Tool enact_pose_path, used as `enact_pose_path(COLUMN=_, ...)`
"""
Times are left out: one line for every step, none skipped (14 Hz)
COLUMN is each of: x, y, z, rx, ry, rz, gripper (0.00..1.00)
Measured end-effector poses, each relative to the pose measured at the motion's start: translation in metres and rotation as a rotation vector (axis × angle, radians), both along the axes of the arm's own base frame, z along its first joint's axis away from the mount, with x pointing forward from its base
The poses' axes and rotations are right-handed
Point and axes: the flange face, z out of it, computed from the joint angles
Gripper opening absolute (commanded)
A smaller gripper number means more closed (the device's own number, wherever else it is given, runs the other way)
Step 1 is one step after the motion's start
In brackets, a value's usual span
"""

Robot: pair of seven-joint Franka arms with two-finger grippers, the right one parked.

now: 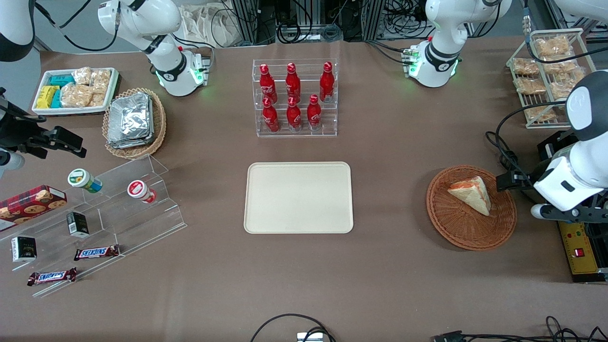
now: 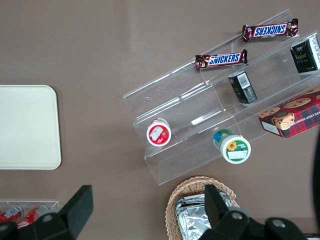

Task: Place sandwich from basket to tray
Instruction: 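Move the left gripper down over the wrapped sandwich in the wicker basket, then close the left gripper on the sandwich's wrapped edge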

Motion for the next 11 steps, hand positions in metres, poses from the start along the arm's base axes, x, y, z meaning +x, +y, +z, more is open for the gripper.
enact_pose_path(x=0.000, y=0.001, z=-0.005, rx=-0.008, ry=0.010, rz=0.037, gripper=1.00)
enact_pose_path(x=0.000, y=0.003, z=-0.014, rx=-0.022, ry=0.024, rz=0.086, gripper=1.00)
enact_pose_path(x=0.000, y=0.009, z=-0.024, rx=-0.032, ry=0.036, rz=0.138, gripper=1.00)
enact_pose_path(x=-0.001, y=0.017, z=-0.035, rx=-0.039, ry=0.038, rz=0.190, gripper=1.00)
enact_pose_path(x=-0.001, y=0.026, z=-0.045, rx=-0.050, ry=0.033, rz=0.261, gripper=1.00)
enact_pose_path(x=-0.001, y=0.032, z=-0.055, rx=-0.054, ry=0.024, rz=0.346, gripper=1.00)
enact_pose_path(x=-0.002, y=0.037, z=-0.064, rx=-0.049, ry=0.013, rz=0.428, gripper=1.00)
enact_pose_path(x=-0.004, y=0.039, z=-0.076, rx=-0.042, ry=0.008, rz=0.490, gripper=1.00)
enact_pose_path(x=-0.008, y=0.038, z=-0.089, rx=-0.036, ry=0.010, rz=0.535, gripper=1.00)
enact_pose_path(x=-0.014, y=0.037, z=-0.104, rx=-0.026, ry=0.017, rz=0.570, gripper=1.00)
enact_pose_path(x=-0.020, y=0.037, z=-0.120, rx=-0.015, ry=0.018, rz=0.597, gripper=1.00)
